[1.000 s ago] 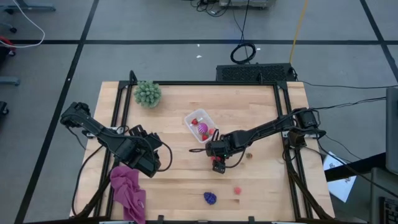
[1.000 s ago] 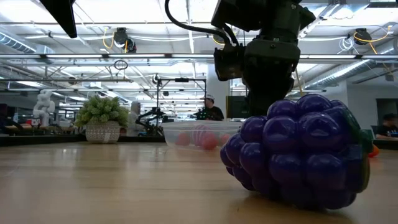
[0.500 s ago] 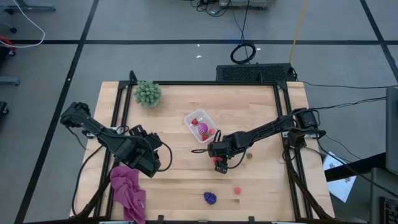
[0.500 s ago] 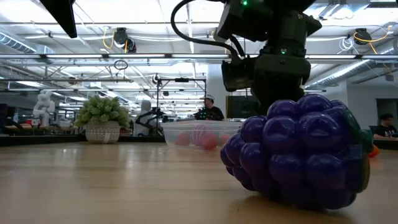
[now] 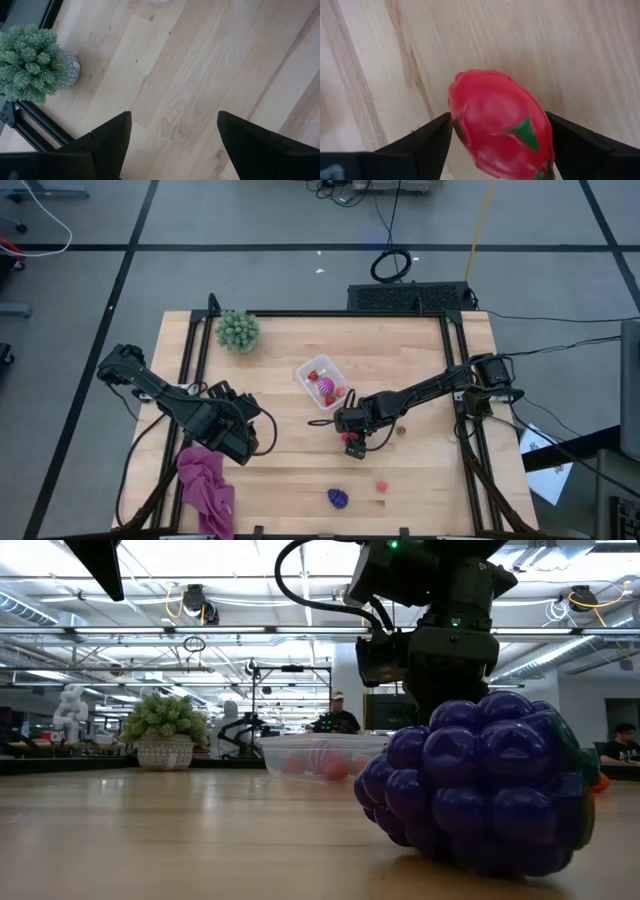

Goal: Pick and placing Produce into tupperware
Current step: Put the dragon fruit into the transparent bin

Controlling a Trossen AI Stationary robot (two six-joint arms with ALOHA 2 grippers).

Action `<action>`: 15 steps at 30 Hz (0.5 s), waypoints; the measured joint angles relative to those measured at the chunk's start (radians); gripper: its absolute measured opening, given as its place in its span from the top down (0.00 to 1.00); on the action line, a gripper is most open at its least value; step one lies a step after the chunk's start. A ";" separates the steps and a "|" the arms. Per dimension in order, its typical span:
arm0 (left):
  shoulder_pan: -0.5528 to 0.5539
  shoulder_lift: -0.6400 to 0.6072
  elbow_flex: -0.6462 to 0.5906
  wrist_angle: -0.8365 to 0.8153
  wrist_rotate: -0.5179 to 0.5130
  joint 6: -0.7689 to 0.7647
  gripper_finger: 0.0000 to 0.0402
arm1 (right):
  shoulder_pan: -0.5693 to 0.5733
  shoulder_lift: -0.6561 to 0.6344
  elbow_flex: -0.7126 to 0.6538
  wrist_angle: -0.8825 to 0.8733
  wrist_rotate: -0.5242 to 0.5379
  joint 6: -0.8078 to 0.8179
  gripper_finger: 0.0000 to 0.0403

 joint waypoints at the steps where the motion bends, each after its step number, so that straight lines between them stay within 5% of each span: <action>1: 0.000 0.000 0.000 0.000 0.000 0.000 0.26 | 0.000 0.000 0.000 0.000 0.000 0.000 0.29; 15: 0.000 0.000 0.000 0.000 0.000 0.000 0.26 | 0.000 0.000 0.000 0.003 -0.001 0.000 0.44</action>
